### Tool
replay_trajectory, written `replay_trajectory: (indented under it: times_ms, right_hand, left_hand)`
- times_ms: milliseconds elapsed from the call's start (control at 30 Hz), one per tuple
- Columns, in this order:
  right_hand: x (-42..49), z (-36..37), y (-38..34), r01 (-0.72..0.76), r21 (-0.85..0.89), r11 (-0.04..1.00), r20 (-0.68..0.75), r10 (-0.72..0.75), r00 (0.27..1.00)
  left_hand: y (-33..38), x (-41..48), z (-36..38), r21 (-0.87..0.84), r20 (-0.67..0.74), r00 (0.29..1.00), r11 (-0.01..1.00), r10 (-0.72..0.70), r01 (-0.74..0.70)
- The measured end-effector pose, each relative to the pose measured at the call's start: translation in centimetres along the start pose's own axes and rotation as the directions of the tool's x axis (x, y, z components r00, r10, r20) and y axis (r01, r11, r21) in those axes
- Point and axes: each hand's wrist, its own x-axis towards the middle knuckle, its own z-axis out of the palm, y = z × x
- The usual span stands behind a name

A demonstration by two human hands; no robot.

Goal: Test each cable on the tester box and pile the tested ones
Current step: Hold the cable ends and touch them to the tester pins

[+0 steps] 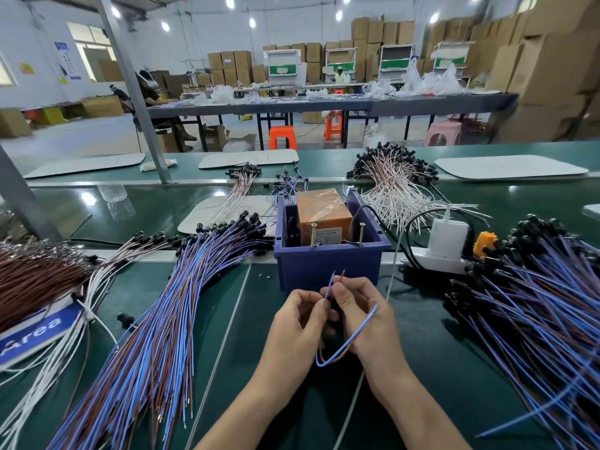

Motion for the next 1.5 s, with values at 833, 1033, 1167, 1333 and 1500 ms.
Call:
replay_trajectory:
  times_ms: [833, 1033, 1167, 1333, 1500]
  right_hand:
    - [2.9, -1.1, 0.2, 0.398, -0.622, 0.674, -0.273, -0.663, 0.697]
    - [3.1, -1.0, 0.6, 0.426, -0.597, 0.680, -0.252, -0.663, 0.705]
    - [3.3, -1.1, 0.7, 0.440, -0.609, 0.660, -0.228, -0.677, 0.700]
    - [3.2, -0.9, 0.5, 0.448, -0.601, 0.661, -0.216, -0.675, 0.706]
    - [3.3, -1.0, 0.5, 0.432, -0.606, 0.668, -0.220, -0.663, 0.716]
  left_hand:
    - [-1.0, 4.2, -1.1, 0.469, -0.381, 0.761, 0.819, 0.525, -0.330]
    - [-0.9, 3.9, -0.9, 0.498, -0.321, 0.780, 0.796, 0.537, -0.343]
    - [-0.8, 3.9, -0.9, 0.502, -0.312, 0.790, 0.798, 0.527, -0.334]
    - [-0.8, 3.8, -0.8, 0.538, -0.300, 0.788, 0.778, 0.537, -0.325]
    - [-0.8, 3.8, -0.7, 0.538, -0.292, 0.787, 0.773, 0.544, -0.335]
